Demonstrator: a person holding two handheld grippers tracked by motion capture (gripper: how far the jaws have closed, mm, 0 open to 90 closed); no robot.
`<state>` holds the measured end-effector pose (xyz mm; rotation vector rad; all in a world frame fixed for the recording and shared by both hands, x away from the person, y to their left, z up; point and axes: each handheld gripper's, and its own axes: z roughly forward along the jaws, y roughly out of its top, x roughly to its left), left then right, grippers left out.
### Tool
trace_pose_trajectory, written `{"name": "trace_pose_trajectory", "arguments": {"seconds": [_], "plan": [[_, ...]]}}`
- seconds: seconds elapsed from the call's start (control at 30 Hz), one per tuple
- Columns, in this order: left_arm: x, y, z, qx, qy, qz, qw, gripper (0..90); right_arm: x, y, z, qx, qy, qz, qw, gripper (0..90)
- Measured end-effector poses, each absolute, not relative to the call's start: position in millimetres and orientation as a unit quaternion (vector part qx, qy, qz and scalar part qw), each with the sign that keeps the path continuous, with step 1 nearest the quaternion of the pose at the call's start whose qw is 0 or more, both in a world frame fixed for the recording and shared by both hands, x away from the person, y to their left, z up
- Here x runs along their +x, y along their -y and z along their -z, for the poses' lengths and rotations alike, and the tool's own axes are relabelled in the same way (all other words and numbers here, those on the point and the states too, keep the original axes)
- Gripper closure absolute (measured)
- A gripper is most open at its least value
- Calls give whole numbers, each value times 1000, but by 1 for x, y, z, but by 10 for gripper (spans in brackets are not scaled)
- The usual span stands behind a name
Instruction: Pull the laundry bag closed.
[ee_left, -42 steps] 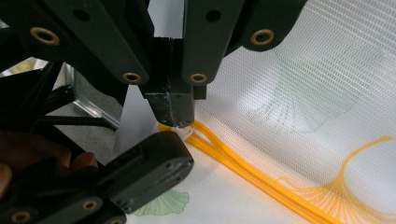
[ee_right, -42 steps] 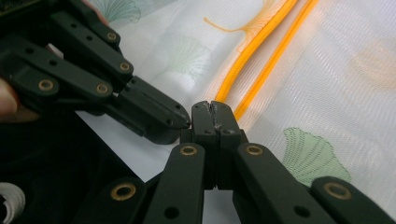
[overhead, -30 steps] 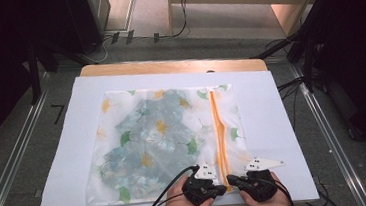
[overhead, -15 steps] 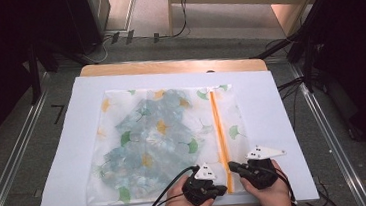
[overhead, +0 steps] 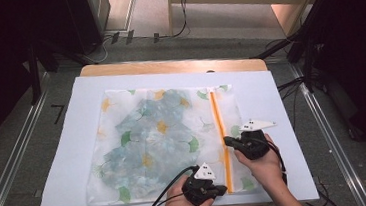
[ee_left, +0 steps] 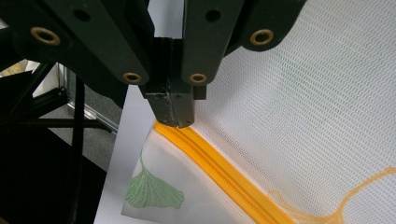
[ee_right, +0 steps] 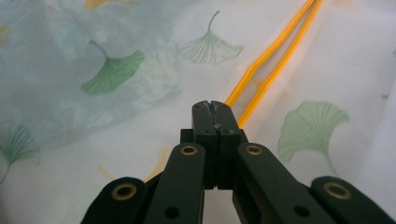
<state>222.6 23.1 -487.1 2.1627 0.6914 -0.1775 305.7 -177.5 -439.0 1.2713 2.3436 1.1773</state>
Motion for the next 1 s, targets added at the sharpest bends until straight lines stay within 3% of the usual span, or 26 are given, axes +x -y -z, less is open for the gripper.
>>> {"name": "trace_pose_trajectory", "arguments": {"seconds": [1.0], "plan": [[222,-23,488,862,-275,67,421,900,415,155,421,465,-783,-390,135,900]]}}
